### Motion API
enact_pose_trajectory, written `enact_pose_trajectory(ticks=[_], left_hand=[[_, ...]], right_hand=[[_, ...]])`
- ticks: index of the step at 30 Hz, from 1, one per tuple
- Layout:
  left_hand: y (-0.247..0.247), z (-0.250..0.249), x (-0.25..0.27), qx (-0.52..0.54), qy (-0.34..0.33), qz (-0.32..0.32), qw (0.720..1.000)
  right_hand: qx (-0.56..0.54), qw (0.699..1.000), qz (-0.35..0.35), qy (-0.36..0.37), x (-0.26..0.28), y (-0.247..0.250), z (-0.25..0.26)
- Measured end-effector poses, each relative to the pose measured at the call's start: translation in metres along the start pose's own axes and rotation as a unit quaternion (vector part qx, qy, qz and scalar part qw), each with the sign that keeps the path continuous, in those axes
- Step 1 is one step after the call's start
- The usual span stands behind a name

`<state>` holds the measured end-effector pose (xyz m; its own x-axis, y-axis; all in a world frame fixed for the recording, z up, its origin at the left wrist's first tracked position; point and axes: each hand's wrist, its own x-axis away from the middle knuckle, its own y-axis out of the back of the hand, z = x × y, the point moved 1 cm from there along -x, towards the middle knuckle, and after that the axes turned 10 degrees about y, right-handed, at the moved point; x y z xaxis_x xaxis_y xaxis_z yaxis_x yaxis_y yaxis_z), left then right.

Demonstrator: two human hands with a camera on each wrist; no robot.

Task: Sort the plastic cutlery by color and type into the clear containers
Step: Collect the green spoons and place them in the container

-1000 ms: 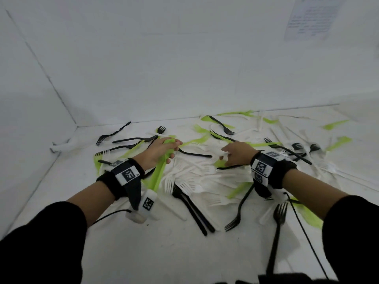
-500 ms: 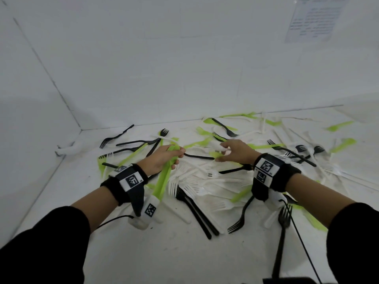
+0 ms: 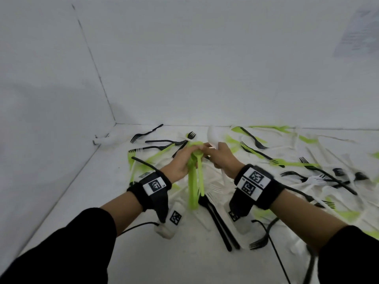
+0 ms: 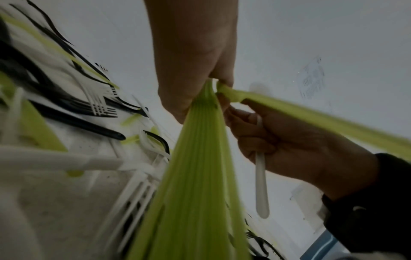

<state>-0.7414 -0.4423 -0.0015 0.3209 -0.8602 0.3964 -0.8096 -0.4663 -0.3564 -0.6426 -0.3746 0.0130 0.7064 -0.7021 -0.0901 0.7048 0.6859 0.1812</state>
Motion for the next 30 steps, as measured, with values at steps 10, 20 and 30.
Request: enact_pose_trajectory(ticks=[10,20,30], left_hand=[[0.012,0.013,-0.008,0.036,-0.03,-0.158,0.986],[0.034,-0.005,-0.003,0.106,-0.037,-0.128,0.985],[0.114,-0.078,0.033,-0.144,-0.095,-0.191,0.966]], right_hand=[[0.076,0.997,0.01,-0.029,0.007,-0.011,-0.024],[0.123,0.978,0.155,-0.066,0.012,-0.023,-0.023],[0.305,0.922,0.237,0.039,0.0,-0.024,-0.03]])
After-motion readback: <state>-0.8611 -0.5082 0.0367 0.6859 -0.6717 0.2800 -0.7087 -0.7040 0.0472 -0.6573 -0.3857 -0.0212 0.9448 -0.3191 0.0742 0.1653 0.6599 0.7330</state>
